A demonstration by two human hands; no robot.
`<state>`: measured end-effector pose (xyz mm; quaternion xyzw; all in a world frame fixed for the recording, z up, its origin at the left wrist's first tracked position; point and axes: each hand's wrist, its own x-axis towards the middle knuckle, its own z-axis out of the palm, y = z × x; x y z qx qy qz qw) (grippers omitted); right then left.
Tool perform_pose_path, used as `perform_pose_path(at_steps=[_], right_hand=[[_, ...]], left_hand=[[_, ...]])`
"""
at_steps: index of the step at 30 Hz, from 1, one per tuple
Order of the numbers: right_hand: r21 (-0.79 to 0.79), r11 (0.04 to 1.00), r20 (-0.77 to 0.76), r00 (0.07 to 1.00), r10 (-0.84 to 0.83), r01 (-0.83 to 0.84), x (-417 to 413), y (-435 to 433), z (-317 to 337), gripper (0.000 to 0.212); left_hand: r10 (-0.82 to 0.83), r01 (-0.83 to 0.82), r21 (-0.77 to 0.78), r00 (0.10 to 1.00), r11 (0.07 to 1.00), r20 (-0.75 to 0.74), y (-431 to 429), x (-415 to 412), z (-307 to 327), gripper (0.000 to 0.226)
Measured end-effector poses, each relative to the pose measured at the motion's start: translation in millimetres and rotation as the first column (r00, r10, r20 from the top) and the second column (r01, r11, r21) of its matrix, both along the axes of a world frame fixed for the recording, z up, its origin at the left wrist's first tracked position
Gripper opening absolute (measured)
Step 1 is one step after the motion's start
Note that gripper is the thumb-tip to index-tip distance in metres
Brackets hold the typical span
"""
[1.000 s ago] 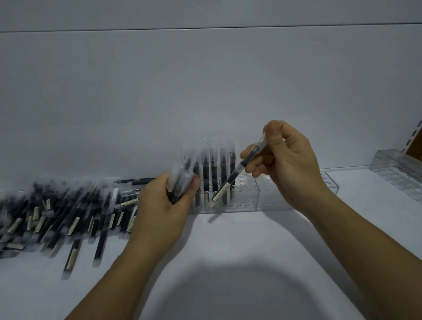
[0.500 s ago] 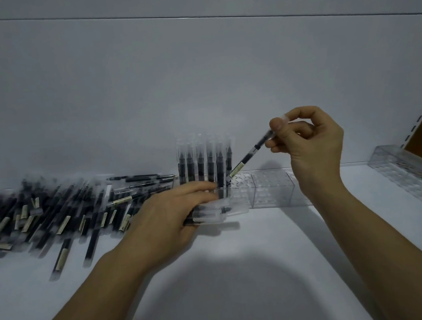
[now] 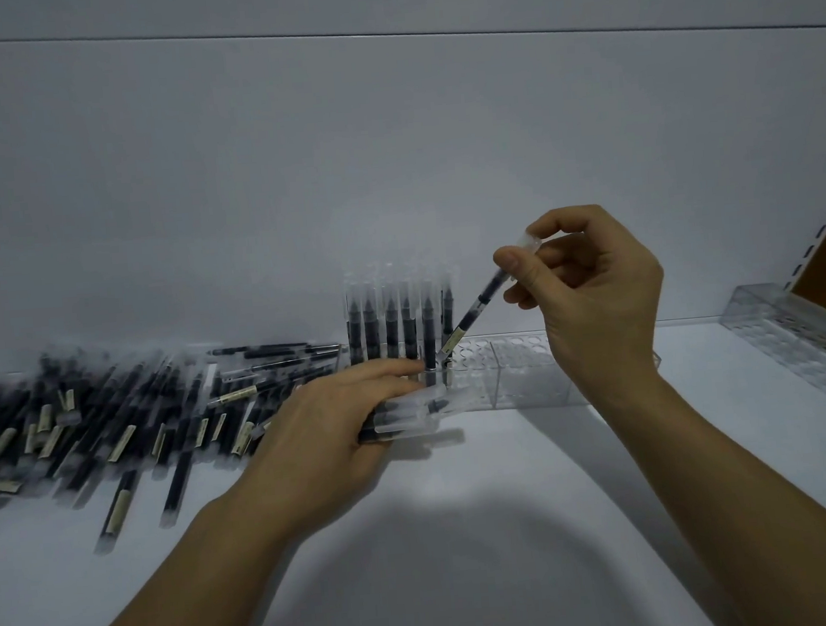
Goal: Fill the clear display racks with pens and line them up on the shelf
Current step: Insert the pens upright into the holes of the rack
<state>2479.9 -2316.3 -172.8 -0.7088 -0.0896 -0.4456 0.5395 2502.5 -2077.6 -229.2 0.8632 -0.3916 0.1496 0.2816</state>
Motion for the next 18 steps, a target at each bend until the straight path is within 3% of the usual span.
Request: perform_pose_path(at_steps=[8, 14, 18], right_hand=[[-0.065, 0.997, -0.010, 0.999, -0.035, 0.034, -0.6, 1.8, -2.2, 0.030], [-0.348, 0.933, 0.069, 0.995, -0.068, 0.088, 4.8, 4.6, -13.9, 0.018], [-0.421, 0.896, 0.115, 0.988, -0.101, 0.141, 8.0, 3.5, -15.4, 0.018]], left_hand=[[0.013, -0.012, 0.043, 1.000, 0.999, -0.014, -1.4, 0.7, -5.0, 0.050], [0.010, -0.008, 0.050, 1.000, 0.999, -0.027, -2.0, -1.0, -2.3, 0.044], [0.005, -0.004, 0.051, 1.000, 0.999, -0.027, -3.2, -2.6, -0.2, 0.038]])
